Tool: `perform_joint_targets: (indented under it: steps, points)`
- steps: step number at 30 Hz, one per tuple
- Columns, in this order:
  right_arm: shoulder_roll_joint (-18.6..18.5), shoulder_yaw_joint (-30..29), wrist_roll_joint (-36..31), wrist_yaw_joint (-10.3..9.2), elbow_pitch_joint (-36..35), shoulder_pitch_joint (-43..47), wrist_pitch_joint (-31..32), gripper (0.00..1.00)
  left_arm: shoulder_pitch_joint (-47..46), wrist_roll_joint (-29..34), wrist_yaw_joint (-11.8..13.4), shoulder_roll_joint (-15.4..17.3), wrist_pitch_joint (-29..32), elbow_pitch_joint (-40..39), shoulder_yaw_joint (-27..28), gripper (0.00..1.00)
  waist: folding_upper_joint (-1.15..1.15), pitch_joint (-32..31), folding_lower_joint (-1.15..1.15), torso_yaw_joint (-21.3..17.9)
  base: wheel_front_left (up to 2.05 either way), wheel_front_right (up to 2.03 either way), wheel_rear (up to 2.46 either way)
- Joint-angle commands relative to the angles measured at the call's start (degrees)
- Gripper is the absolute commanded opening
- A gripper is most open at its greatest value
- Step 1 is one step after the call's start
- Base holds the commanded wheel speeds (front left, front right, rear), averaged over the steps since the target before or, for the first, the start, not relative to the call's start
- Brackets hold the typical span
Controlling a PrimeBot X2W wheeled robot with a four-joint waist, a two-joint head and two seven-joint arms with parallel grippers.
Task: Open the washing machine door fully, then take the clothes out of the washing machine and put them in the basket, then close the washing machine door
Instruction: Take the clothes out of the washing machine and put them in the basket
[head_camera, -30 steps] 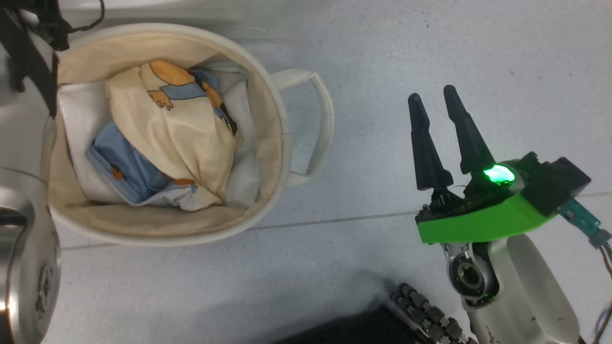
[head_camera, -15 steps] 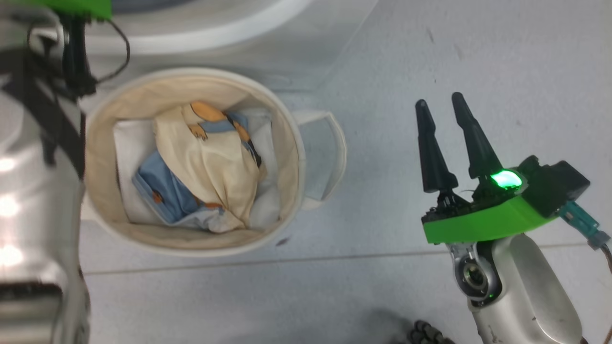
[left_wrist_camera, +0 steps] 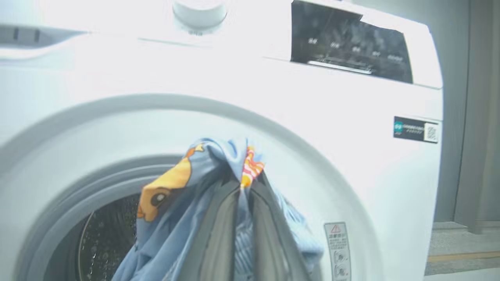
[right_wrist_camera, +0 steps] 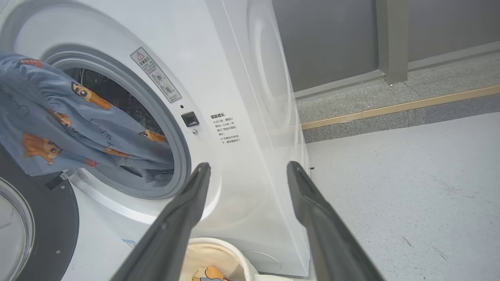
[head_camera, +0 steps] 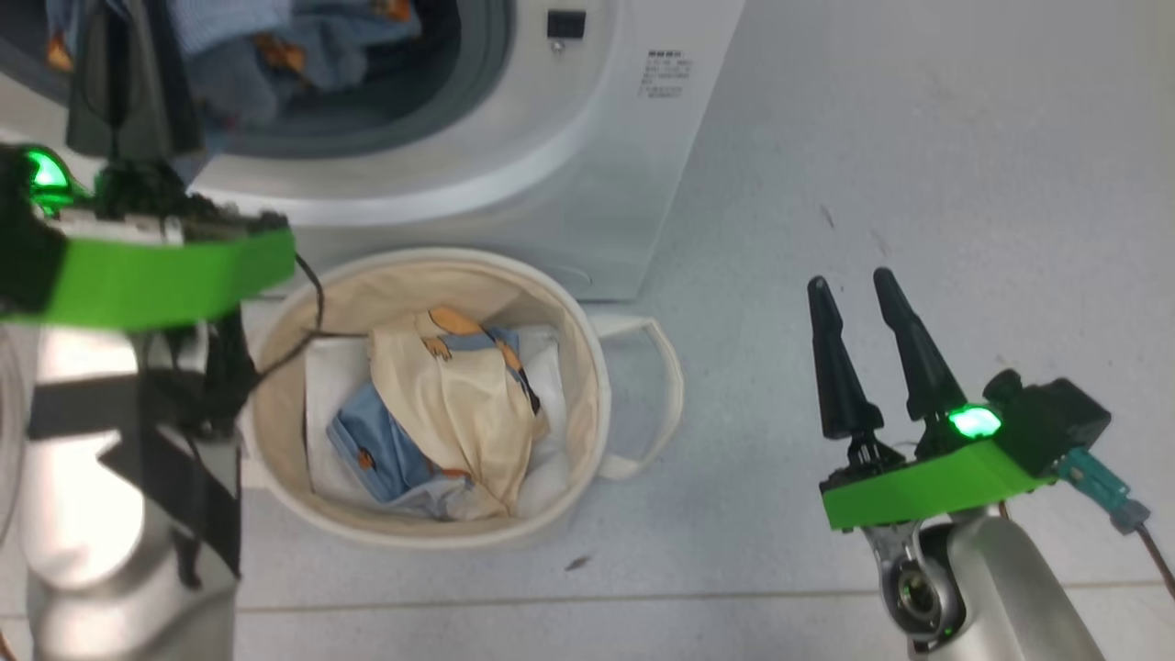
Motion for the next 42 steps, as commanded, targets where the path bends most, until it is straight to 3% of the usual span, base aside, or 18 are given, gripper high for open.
perform_joint_targets:
  steps: [1, 10, 16, 28, 42]
  points:
    - [0.1, 1.1, -0.6, 0.06, -1.4, 0.9, -0.3, 1.0, 0.6, 0.7, -0.2, 0.9, -0.2, -3.2, 0.9, 0.0, 0.0, -1.9, 0.0, 0.7, 0.0, 0.0, 0.0]
    - [0.1, 1.4, -1.0, 0.06, -0.8, 2.6, -0.3, 1.0, 7.3, 6.5, 0.3, -0.6, -0.2, -15.8, -2.1, 0.0, 0.0, -5.5, 0.0, 1.9, 0.0, 0.0, 0.0]
    - [0.1, 1.8, -0.7, 0.06, -0.6, 3.0, -0.3, 1.0, 10.0, 6.2, 1.1, -1.2, -0.2, -20.0, -3.1, 0.0, 0.0, -6.7, 0.0, 2.7, 0.0, 0.0, 0.0]
    - [0.1, 2.3, -0.7, 0.06, -0.6, 3.1, -0.3, 1.0, 15.7, 7.4, 0.9, -1.5, -0.2, -13.4, -6.0, 0.0, 0.0, -5.8, 0.0, 3.3, 0.0, 0.0, 0.0]
    - [0.1, 3.1, -0.7, 0.06, -2.1, 0.4, -0.3, 1.0, 17.6, 9.1, 0.9, 0.0, -0.2, 0.9, -7.2, 0.0, 0.0, 2.0, 0.0, 2.6, 0.0, 0.0, 0.0]
